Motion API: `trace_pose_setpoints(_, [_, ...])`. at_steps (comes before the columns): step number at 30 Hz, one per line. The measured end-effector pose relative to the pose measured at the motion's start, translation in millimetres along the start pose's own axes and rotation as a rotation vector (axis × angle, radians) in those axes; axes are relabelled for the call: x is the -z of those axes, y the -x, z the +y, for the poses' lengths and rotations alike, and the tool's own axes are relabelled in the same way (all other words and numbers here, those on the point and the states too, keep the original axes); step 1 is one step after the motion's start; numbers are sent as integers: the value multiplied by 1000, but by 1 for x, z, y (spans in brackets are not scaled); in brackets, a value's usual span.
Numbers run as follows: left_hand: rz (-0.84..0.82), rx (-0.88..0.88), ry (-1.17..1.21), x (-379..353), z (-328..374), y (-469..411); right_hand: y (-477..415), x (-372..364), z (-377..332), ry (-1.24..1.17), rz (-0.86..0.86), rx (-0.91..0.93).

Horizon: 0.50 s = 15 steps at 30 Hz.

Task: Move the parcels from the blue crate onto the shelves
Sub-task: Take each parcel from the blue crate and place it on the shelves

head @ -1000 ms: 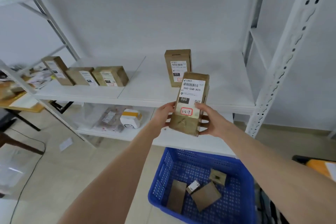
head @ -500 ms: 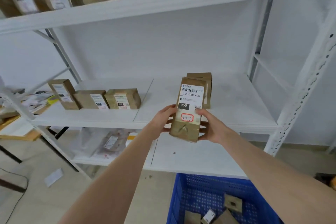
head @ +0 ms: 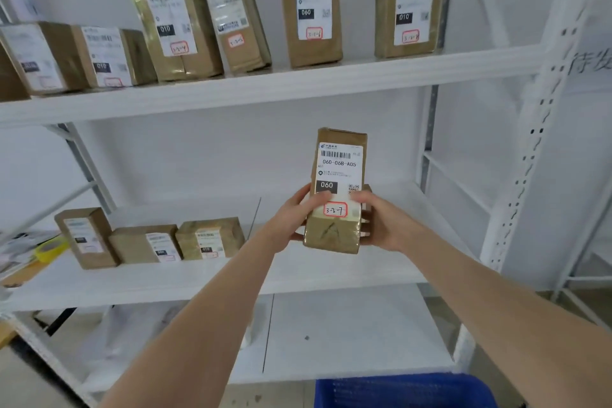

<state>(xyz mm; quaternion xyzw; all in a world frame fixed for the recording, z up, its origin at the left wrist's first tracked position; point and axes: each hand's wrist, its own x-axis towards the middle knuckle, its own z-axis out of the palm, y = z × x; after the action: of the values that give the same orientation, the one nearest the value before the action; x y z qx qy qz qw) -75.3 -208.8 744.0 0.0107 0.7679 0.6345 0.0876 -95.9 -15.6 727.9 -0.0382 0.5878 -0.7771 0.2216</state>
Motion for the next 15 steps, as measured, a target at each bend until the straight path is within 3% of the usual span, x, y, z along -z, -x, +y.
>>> trace_pose_setpoints(5, [58, -136, -27, -15, 48, 6, 15, 1, -42, 58, -17, 93])
trace_pose_setpoints(15, [70, -323, -70, -43, 147, 11, 58, 0, -132, 140, 107, 331])
